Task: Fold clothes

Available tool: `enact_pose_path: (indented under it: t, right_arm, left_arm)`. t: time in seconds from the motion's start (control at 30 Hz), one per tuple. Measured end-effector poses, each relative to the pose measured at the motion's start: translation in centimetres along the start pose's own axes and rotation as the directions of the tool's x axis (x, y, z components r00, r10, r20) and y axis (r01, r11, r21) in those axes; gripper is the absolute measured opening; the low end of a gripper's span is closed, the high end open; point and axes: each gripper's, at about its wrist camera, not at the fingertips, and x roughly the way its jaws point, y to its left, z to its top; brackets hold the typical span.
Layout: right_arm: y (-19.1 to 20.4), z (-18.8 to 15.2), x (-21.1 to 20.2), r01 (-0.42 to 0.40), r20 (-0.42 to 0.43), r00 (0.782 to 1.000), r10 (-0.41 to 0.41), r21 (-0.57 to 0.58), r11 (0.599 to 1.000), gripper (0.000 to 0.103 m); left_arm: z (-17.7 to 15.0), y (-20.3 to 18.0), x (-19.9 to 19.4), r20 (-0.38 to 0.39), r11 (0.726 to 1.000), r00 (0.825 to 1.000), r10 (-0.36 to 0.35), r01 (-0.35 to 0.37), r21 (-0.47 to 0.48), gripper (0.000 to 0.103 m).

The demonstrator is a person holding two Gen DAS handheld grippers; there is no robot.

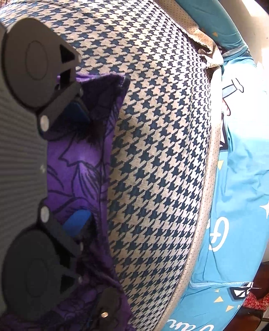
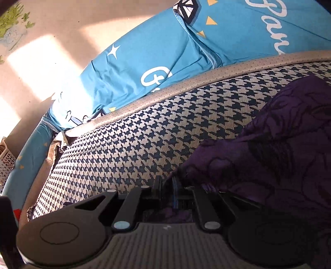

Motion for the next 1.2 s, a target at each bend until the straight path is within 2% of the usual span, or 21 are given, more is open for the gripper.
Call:
enact_pose_path:
  t: [0.17, 0.27, 0.37, 0.53, 0.8, 1.03, 1.2]
  right_arm:
    - [-0.7, -0.7, -2.0, -0.039, -0.021, 0.999, 0.039, 0.036, 0.999, 0.011]
    - [-0.8, -1.4, -2.5, -0.059, -0.05, 0.997, 0.062, 0.046, 0.997, 0.012]
    - [-1.0, -2.0, -2.2, -0.035, -0.082, 0.996, 0.039, 0.052, 0.998, 0.012]
    - [-1.0, -2.9, -1.2, 0.012, -0.104, 0.995, -0.009, 0.029, 1.0, 0.012]
    - [-0.8, -3.6, -3.9, 0.0, -0.069, 0.998, 0.003, 0.056, 0.998, 0.013]
    - [-1.2, -5.4, -5.2, 0.067, -0.058, 0.996, -0.063, 0.061, 0.996, 0.009]
    - [-0.6, -6.5, -7.3, 0.035, -0.026, 0.999, -0.033, 0.091, 0.995, 0.012]
  left_arm:
    - [0.1, -0.9, -1.2, 0.037, 1.0, 0.999, -0.018, 0.018, 0.018, 0.094]
    - [-0.4, -2.0, -1.3, 0.029, 0.998, 0.999, -0.041, 0.04, 0.045, 0.094]
    - [-0.9, -2.9, -0.5, 0.009, 0.996, 0.998, -0.058, 0.057, 0.068, 0.094]
    - [-1.3, -3.9, 0.4, 0.023, 0.993, 1.0, -0.021, 0.018, 0.114, 0.098]
    - [-1.2, -4.0, 0.5, 0.026, 0.994, 1.0, -0.01, 0.007, 0.11, 0.101]
    - [-1.2, -4.1, 0.7, 0.03, 0.994, 1.0, -0.003, 0.0, 0.108, 0.102]
    - [-1.2, -4.1, 0.6, 0.03, 0.994, 1.0, -0.002, -0.001, 0.108, 0.102]
